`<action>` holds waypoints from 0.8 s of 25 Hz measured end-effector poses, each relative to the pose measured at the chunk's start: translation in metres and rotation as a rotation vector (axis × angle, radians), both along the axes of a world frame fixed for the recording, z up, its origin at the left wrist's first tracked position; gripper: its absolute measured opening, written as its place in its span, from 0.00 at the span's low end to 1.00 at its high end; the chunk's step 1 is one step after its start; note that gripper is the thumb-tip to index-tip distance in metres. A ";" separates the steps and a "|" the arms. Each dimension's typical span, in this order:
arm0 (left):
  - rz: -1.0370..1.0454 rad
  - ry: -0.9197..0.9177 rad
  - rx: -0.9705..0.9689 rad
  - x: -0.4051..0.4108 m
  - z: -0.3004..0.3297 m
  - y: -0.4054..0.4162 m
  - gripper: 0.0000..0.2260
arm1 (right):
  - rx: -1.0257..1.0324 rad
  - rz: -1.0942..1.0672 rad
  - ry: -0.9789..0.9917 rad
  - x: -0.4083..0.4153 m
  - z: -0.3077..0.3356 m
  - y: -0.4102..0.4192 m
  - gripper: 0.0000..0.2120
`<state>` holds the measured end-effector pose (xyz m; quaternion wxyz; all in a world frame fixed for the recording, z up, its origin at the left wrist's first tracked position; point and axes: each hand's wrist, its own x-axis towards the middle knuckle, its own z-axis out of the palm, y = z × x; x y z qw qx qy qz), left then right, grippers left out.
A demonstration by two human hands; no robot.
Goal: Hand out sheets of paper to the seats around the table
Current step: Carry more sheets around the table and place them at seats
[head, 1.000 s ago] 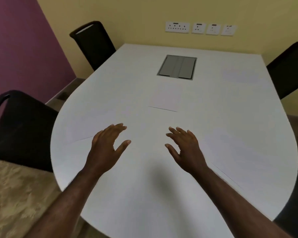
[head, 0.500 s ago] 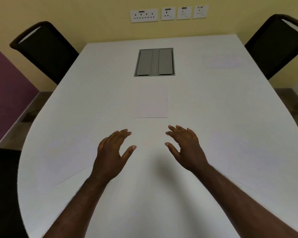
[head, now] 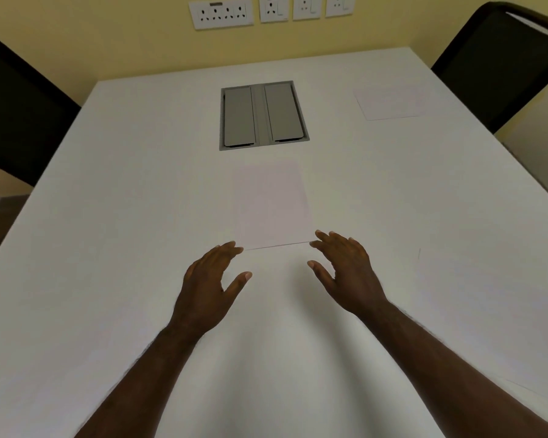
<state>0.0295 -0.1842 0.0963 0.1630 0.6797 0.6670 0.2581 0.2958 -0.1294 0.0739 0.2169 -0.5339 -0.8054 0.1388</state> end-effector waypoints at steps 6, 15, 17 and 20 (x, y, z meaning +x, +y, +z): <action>-0.013 -0.033 -0.053 -0.024 -0.049 0.092 0.23 | -0.111 -0.040 -0.001 -0.020 -0.037 0.081 0.22; -0.076 0.134 -0.419 -0.026 -0.116 0.211 0.37 | -0.312 -0.271 0.291 -0.070 -0.085 0.177 0.33; -0.075 0.174 -0.415 -0.028 -0.126 0.213 0.37 | -0.319 -0.338 0.345 -0.073 -0.088 0.190 0.33; -0.071 0.173 -0.366 -0.030 -0.133 0.211 0.37 | -0.360 -0.454 0.456 -0.071 -0.090 0.202 0.29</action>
